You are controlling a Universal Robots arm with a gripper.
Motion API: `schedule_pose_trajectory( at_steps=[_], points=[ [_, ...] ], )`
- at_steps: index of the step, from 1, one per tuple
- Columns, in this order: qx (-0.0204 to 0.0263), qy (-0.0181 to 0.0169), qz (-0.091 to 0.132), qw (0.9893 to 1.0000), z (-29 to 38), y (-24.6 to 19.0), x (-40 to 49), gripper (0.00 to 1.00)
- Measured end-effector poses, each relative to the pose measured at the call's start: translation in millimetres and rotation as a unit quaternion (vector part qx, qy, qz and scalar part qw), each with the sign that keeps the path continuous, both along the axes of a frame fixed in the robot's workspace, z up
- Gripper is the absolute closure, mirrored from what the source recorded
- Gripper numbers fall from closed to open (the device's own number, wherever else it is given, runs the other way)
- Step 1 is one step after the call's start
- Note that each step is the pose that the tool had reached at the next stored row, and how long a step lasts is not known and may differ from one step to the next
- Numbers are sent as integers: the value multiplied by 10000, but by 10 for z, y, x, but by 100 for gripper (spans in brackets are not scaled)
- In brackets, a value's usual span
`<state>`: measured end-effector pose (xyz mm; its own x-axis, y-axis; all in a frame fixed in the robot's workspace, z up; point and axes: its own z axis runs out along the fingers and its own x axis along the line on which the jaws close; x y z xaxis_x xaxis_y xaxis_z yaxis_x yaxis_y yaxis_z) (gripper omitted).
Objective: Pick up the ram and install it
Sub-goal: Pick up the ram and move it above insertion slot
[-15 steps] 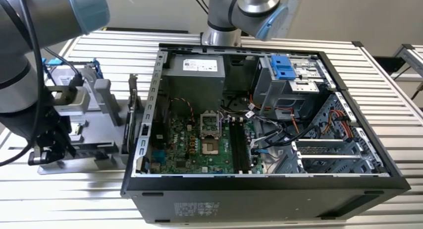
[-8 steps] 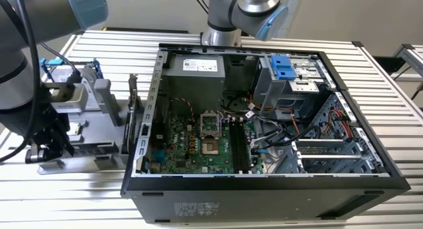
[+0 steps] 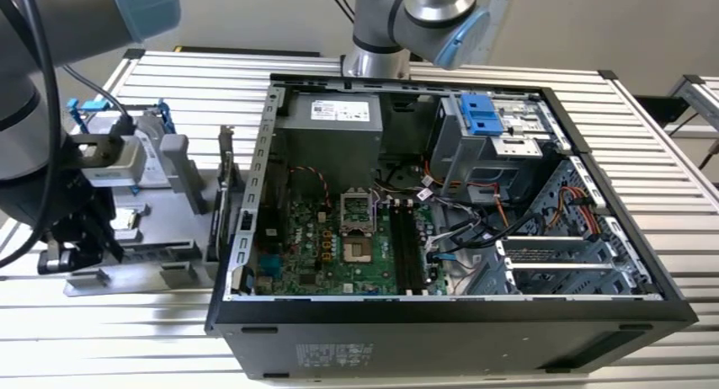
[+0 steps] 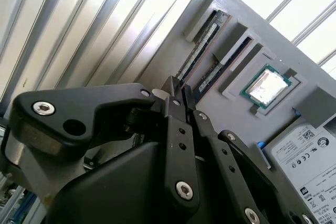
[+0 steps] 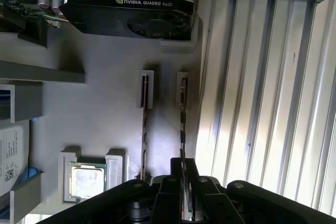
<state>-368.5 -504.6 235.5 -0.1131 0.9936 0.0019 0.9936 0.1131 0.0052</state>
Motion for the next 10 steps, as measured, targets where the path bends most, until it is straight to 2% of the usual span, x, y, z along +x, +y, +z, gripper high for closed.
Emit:
schedule_pose_trajectory(
  at_steps=[10],
  points=[
    [0, 0, 0, 10000, 89, 0, -9, 100]
  ],
)
